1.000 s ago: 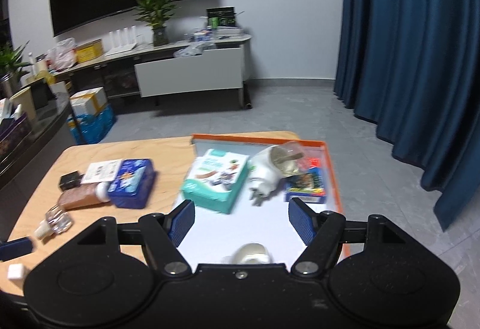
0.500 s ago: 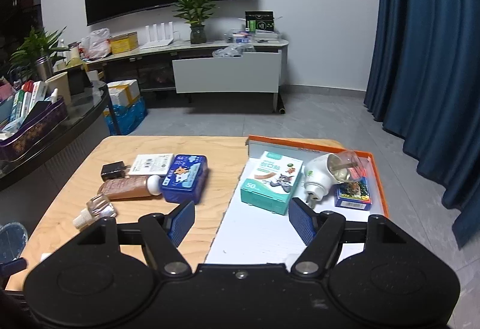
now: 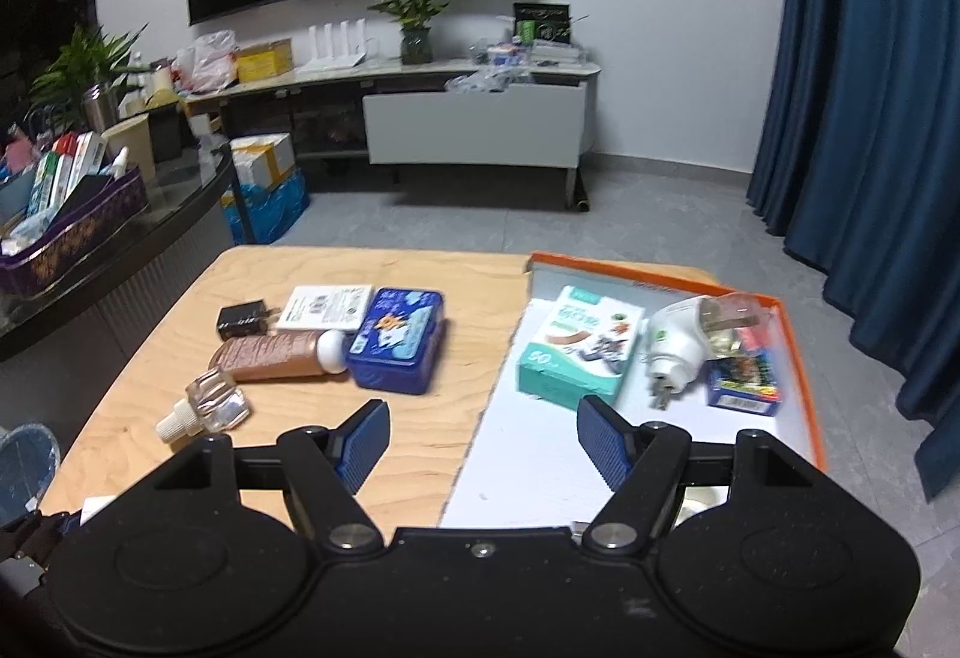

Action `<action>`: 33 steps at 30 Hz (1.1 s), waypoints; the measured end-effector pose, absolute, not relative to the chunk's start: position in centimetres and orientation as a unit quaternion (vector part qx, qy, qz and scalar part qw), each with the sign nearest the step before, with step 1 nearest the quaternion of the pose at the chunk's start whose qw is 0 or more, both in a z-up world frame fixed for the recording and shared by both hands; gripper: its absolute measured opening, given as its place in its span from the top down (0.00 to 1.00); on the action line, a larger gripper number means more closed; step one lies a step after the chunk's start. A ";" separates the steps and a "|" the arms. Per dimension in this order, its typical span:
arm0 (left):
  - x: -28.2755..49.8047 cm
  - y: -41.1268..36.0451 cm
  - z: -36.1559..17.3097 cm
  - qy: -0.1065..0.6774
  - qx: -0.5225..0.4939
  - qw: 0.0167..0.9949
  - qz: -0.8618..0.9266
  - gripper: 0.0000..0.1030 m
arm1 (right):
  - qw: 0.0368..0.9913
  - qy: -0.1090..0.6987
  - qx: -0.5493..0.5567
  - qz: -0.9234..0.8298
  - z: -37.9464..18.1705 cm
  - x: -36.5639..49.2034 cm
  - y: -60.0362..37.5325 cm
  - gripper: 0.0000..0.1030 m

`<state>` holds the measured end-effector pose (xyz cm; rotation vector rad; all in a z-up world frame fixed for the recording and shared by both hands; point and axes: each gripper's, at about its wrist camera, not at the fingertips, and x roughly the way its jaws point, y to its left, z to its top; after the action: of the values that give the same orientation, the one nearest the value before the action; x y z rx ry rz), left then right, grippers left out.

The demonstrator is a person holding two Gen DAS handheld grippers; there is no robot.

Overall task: Organize rigid objects
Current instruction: 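Close the left tool on the white charger while the right tool grasps the blue box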

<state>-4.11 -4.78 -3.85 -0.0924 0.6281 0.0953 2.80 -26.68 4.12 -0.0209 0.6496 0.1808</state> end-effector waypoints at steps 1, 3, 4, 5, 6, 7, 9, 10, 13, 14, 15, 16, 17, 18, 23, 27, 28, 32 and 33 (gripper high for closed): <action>-4.1 -4.6 -3.5 0.304 -0.049 0.950 0.046 0.41 | 0.941 0.324 -0.012 0.094 3.9 3.2 -26.3 0.20; -3.7 -4.3 -2.9 0.296 -0.057 0.953 0.041 0.41 | 0.936 0.336 -0.010 0.106 3.4 4.0 -25.5 0.20; -3.6 -4.2 -2.5 0.291 -0.060 0.954 0.040 0.41 | 0.933 0.342 -0.007 0.113 3.2 4.4 -25.2 0.20; -3.5 -4.1 -2.2 0.288 -0.061 0.955 0.038 0.41 | 0.930 0.347 -0.005 0.119 3.0 5.0 -24.8 0.20; -3.3 -4.1 -1.9 0.284 -0.063 0.956 0.036 0.41 | 0.928 0.351 -0.004 0.123 2.8 5.6 -24.3 0.20; -3.1 -4.0 -1.7 0.282 -0.066 0.956 0.034 0.41 | 0.926 0.355 -0.003 0.125 2.6 6.3 -23.9 0.19; -2.8 -3.8 -1.3 0.281 -0.073 0.957 0.026 0.41 | 0.923 0.364 0.000 0.128 2.1 8.0 -23.1 0.18; -2.7 -3.7 -1.1 0.278 -0.076 0.957 0.023 0.41 | 0.920 0.370 0.002 0.129 1.9 8.9 -22.8 0.18; -2.5 -3.5 -0.9 0.275 -0.080 0.958 0.015 0.41 | 0.915 0.385 0.006 0.120 1.1 11.9 -21.8 0.17; -2.4 -3.4 -0.9 0.275 -0.084 0.958 0.011 0.41 | 0.914 0.389 0.006 0.116 0.8 12.9 -21.5 0.17; -2.3 -3.3 -1.0 0.279 -0.090 0.956 0.007 0.41 | 0.912 0.393 0.004 0.113 0.5 13.9 -21.2 0.17; -2.2 -3.2 -1.1 0.284 -0.098 0.954 0.002 0.41 | 0.911 0.398 -0.001 0.109 0.2 14.8 -20.8 0.17; -2.0 -3.0 -1.3 0.288 -0.107 0.952 -0.004 0.41 | 0.909 0.403 -0.005 0.105 -0.2 15.7 -20.4 0.17; -1.9 -3.0 -1.5 0.290 -0.111 0.950 -0.008 0.41 | 0.907 0.409 -0.010 0.102 -0.6 16.6 -20.1 0.17; -1.2 -2.9 -1.8 0.287 -0.112 0.951 -0.016 0.55 | 0.900 0.425 -0.016 0.094 -2.1 19.6 -18.6 0.17; -0.8 -2.8 -1.7 0.279 -0.105 0.954 -0.016 0.55 | 0.894 0.441 -0.005 0.082 -3.4 21.0 -18.4 0.26; -0.6 -2.8 -1.9 0.281 -0.106 0.954 -0.017 0.55 | 0.895 0.439 -0.004 0.081 -3.5 20.9 -18.5 0.27; -0.3 -2.1 -3.3 0.309 -0.113 0.944 -0.008 0.53 | 0.902 0.423 -0.026 0.081 -3.2 19.4 -18.3 0.28; -0.6 -2.0 -3.4 0.310 -0.113 0.944 -0.007 0.54 | 0.906 0.415 -0.031 0.081 -3.0 18.8 -18.3 0.28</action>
<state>-0.58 -1.99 -3.44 -0.2298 0.6312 -0.0134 18.81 -18.32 -2.97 -0.0646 0.8571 0.1665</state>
